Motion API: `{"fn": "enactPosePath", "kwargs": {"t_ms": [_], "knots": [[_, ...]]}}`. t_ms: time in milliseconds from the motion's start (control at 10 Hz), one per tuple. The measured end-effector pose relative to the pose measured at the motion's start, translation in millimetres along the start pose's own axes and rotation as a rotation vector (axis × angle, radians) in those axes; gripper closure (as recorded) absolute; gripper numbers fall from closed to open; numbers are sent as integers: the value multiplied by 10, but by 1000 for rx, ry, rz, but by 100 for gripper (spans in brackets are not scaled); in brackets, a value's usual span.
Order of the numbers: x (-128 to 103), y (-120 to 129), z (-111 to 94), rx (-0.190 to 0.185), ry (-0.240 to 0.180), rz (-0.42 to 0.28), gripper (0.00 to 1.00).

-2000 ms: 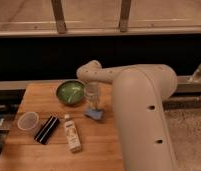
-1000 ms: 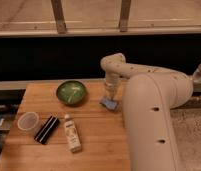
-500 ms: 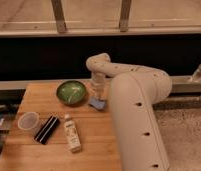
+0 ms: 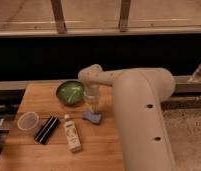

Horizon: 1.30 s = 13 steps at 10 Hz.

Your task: Wipe the white sponge on the table

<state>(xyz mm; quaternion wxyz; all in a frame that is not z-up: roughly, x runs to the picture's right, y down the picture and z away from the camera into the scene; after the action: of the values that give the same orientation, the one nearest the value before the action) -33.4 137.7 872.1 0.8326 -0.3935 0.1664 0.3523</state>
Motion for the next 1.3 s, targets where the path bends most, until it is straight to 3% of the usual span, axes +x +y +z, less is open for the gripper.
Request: {"fn": "enactPosePath", "kwargs": {"t_ms": [300,600,900,1300], "knots": [[390,-212,4,9,14,94,100],[583,-750,-171,44,12,199,100],[302,-1226,-223,64,23,227,100],[-381,-1196,-184,88,59,165,100]]}}
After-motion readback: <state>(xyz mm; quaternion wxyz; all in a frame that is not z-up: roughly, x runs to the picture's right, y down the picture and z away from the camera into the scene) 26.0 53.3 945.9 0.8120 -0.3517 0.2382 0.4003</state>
